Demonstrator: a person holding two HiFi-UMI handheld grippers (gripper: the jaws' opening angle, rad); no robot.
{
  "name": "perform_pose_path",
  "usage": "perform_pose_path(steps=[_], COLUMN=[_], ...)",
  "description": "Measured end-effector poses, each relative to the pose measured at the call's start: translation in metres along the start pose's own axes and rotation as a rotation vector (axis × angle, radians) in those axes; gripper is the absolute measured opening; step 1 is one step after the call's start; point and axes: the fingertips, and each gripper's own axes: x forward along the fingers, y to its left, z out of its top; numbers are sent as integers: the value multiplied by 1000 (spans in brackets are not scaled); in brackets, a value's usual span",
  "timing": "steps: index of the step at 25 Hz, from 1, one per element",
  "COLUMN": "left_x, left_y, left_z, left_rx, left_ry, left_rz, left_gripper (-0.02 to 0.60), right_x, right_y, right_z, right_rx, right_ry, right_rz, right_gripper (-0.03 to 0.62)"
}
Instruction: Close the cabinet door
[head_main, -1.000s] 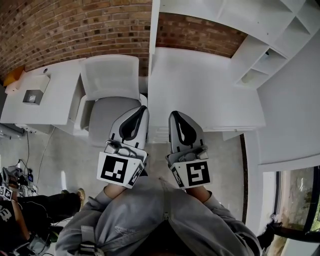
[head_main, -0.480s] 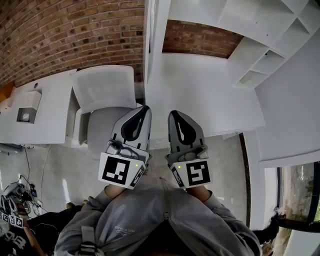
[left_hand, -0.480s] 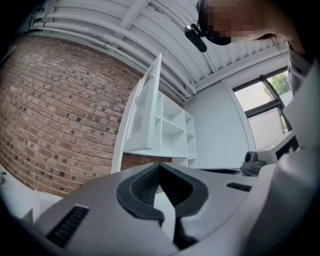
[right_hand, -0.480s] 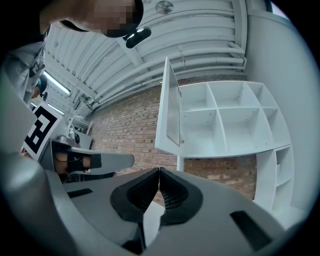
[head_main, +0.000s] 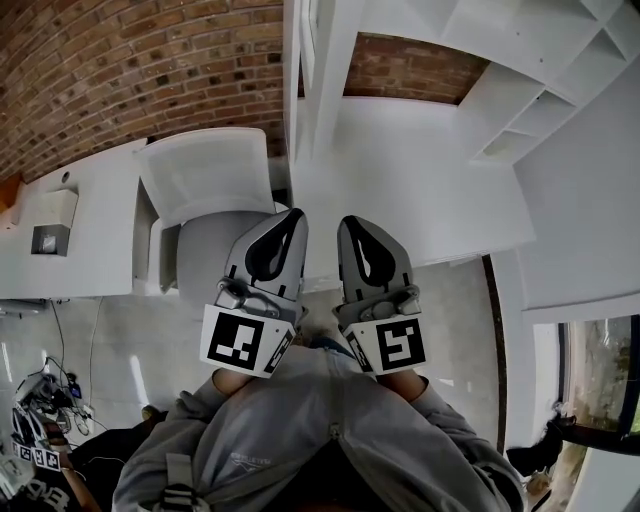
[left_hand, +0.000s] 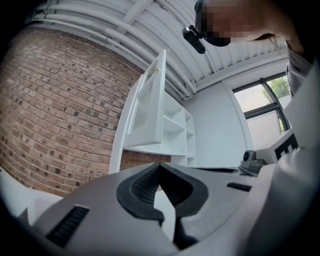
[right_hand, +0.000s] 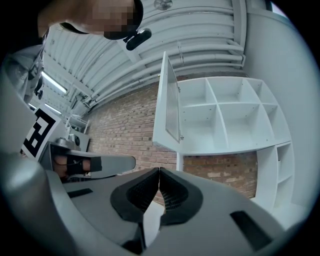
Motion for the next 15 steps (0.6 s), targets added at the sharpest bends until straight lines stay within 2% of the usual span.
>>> perform_pose_path(steps=[8, 15], left_x=[5, 7], left_y=[7, 8], left_z=[6, 15], left_rx=[11, 30], left_ry=[-14, -29], left_rz=[52, 58], left_gripper=[6, 6], right_x=[11, 16], right_y=[-2, -1], right_z=[10, 17], right_rx=[-21, -33], right_ry=[-23, -41], right_rz=[60, 84], right_gripper=[26, 26])
